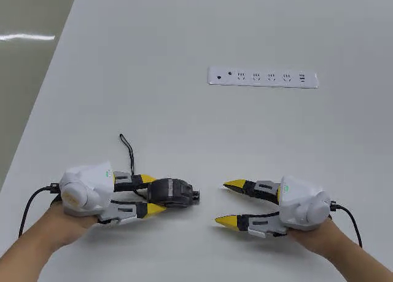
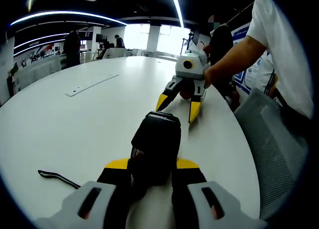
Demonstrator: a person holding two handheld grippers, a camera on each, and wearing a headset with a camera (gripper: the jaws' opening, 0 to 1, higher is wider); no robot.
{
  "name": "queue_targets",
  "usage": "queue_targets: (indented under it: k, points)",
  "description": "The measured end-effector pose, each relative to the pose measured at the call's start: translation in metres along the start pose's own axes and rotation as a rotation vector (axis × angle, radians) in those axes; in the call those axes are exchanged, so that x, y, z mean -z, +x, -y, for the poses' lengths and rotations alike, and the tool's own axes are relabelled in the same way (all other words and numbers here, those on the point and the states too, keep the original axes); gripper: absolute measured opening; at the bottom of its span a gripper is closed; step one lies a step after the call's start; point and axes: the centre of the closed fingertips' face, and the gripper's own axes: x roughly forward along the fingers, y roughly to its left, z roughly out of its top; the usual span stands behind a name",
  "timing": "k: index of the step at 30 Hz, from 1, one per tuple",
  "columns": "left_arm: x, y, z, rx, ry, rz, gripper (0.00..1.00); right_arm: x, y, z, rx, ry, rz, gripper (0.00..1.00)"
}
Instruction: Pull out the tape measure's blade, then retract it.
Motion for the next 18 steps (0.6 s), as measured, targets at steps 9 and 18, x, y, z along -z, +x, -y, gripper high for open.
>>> queue_targets:
  k: [9, 18]
  points:
    - [-0.001, 0.0, 0.0, 0.0, -0.001, 0.002, 0.27, -0.001, 0.015, 0.0, -0.031, -0.027, -0.009, 0.43]
    - [-0.001, -0.001, 0.0, 0.001, -0.002, 0.005, 0.27, 0.0, 0.023, 0.0, -0.062, -0.057, -0.016, 0.38]
